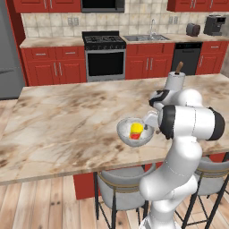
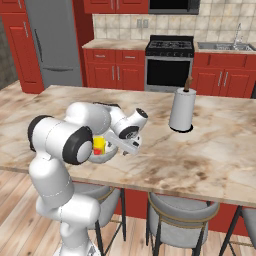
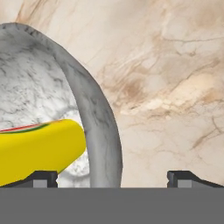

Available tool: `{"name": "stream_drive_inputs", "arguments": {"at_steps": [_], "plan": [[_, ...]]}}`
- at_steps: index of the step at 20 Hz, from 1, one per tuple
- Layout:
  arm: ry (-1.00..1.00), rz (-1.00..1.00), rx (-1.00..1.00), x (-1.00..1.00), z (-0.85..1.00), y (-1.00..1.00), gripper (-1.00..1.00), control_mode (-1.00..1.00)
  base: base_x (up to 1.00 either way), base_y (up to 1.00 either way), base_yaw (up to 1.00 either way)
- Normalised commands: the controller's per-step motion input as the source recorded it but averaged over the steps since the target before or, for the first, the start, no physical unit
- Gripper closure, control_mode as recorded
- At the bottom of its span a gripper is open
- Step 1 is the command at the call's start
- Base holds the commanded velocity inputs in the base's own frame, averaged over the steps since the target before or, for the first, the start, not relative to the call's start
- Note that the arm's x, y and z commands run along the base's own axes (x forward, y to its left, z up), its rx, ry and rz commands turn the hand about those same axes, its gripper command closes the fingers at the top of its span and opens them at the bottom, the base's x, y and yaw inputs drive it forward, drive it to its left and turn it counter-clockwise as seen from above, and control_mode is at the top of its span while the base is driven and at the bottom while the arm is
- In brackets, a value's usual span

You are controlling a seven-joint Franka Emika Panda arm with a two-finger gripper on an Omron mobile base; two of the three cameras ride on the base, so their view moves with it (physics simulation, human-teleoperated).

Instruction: Place the cup inside the bowl on the dining table and move the bowl to any counter.

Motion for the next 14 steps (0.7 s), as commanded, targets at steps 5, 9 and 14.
{"name": "stream_drive_inputs", "arguments": {"at_steps": [5,9,14], "plan": [[0.0,0.0,0.0,0.0,-0.05,0.09,-1.0,-1.0,0.0,0.0,0.0],[0.0,0.0,0.0,0.0,0.0,0.03,-1.0,-1.0,0.0,0.0,0.0],[0.0,0.0,0.0,0.0,0.0,0.0,-1.0,-1.0,0.0,0.0,0.0]]}}
